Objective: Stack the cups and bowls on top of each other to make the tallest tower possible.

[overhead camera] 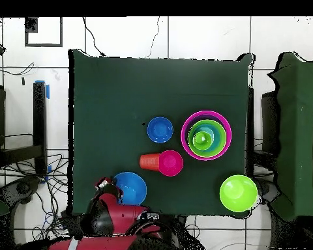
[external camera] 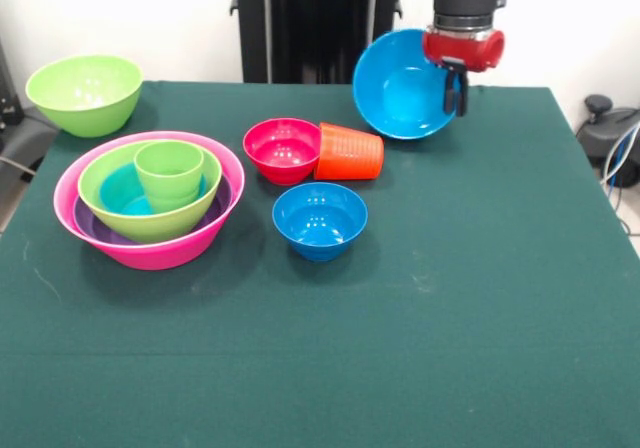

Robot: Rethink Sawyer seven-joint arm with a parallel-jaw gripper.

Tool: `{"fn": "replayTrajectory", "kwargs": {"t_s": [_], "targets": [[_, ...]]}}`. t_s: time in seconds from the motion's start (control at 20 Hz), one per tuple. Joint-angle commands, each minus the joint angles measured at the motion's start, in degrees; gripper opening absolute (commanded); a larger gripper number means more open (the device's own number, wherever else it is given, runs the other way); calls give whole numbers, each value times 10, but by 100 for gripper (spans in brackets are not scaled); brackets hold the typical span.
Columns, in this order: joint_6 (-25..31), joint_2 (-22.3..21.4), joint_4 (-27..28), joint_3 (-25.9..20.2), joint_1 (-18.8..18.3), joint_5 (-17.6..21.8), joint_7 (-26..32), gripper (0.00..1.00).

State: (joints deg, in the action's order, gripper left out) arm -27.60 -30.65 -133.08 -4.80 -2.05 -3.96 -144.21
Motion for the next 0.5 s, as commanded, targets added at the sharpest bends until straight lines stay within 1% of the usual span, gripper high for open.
{"fn": "replayTrajectory", "kwargs": {"t_s": [0.05,0.15,0.25,0.35,0.4,0.5], "targets": [[31,-48,21,-105,-2,-66,-173,0],[54,-72,17,-108,-3,-76,-174,0],[68,-94,17,-92,12,-96,-167,0],[85,-114,14,-92,13,-103,-164,0],[94,-130,14,-83,20,-111,-156,0],[104,-142,13,-77,25,-114,-146,0]]}}
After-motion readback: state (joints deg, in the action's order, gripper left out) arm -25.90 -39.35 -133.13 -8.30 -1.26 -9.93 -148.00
